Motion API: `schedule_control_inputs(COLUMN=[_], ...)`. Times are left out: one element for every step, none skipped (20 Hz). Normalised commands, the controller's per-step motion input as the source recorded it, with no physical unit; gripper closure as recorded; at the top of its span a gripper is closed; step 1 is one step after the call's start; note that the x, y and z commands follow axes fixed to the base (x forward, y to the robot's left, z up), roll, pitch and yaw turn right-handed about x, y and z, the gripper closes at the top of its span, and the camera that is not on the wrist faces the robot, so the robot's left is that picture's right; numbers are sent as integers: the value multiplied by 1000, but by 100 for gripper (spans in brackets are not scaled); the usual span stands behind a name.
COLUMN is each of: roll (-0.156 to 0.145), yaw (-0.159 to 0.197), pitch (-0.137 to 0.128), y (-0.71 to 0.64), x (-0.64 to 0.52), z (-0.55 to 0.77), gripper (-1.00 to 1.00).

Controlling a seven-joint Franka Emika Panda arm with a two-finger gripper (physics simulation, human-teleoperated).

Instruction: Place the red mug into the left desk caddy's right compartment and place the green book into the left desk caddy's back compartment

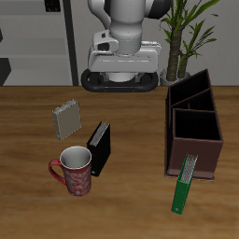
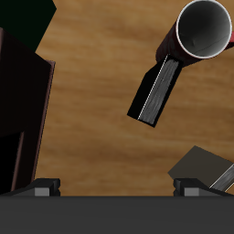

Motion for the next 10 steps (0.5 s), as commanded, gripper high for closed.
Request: schedule_control_inputs(roll=[25,8,-35,68,-97,29,-16,0,-86,46], yaw=[60,99,-87,-4,-27,25,19,0,-49,86], pitch=[-10,-48,-38,56,-38,-40,1,0,-45,-8], y=[-170,-231,-331,-201,-367,-141,-247,0,-226,-82], x=[258,254,239,257,273,236,232,0,332,340], z=[134,161,172,80,194,156,115,0,148,64], gripper=[-100,-100,-100,-100,-100,-100,-100,-100,-100,-100])
